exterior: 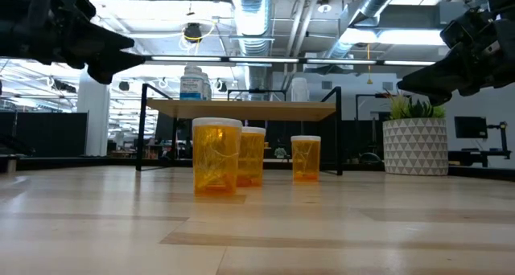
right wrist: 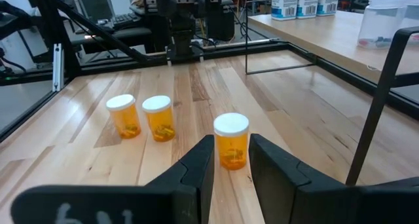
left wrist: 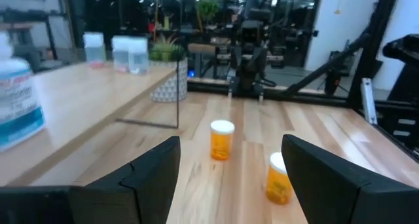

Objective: Pick and place medicine bottles onto shelf by color
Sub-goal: Put the top orange pill bottle on the shelf

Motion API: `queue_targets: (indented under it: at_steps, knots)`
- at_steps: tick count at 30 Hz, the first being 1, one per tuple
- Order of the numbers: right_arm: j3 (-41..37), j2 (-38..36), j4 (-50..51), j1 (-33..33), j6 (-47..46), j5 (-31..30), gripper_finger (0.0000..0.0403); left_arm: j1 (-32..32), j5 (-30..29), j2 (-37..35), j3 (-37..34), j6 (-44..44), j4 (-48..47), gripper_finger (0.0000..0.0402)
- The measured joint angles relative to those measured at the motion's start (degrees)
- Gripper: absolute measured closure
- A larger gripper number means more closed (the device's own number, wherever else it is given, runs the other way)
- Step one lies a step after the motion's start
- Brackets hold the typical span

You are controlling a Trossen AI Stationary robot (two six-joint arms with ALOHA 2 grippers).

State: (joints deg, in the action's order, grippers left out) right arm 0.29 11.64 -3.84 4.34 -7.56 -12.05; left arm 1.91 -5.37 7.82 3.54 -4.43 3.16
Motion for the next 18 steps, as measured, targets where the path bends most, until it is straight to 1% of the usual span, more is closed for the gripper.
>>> queue_targets:
  at_steps: [7, 12, 18]
  knots:
    - [-0.01, 0.00, 0.00, 0.00, 0.00, 0.00, 0.0283, -0.02, 0.47, 0.01, 0.00, 1.60, 0.23, 0.0148]
    - [0.00, 0.01, 0.00, 0.00, 0.01, 0.00, 0.0283, -0.02, 0.48, 0.01, -2.76, 1.67, 4.98, 0.0148]
    - [0.00, 0.01, -0.02, 0.00, 0.01, 0.00, 0.0283, -0.02, -0.02, 0.01, -2.90, 1.73, 5.21, 0.0148]
